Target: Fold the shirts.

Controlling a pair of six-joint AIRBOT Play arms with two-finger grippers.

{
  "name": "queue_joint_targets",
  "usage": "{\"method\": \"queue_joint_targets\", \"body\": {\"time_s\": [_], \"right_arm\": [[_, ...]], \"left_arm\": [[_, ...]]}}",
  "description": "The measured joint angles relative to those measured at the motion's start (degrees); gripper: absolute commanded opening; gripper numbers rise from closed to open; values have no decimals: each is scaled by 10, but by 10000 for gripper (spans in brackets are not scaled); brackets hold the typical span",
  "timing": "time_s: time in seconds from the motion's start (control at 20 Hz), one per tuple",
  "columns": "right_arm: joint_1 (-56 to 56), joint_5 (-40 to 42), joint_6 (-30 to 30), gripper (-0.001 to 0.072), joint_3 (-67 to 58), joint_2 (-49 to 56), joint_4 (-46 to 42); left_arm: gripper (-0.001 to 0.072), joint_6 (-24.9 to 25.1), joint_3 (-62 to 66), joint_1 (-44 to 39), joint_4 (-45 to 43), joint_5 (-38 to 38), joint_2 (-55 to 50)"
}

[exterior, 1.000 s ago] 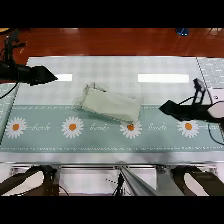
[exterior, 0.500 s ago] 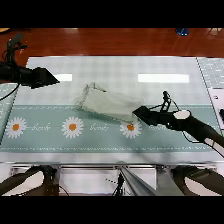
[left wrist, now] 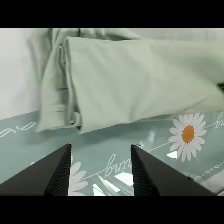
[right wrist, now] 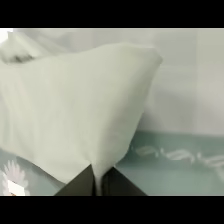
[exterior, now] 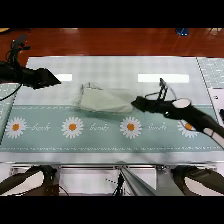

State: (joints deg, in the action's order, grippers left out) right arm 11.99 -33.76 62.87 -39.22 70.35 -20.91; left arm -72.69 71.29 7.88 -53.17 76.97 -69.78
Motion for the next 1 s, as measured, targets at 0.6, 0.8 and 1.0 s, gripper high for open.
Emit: {"method": "queue_joint_targets", "body": {"time_s": [0.6,0.8,1.0], "right_arm": [[-561,-387,206,25,-117,-228,-476],[-707,-491,239,25,-120,-250,-632],[-791,-568,254,26,-121,-259,-772]], "left_arm": [[458,0,0,0,-4,-90,-28],[458,0,0,0,-4,-116,-29],[458,0,0,0,-4,-154,-30]]}}
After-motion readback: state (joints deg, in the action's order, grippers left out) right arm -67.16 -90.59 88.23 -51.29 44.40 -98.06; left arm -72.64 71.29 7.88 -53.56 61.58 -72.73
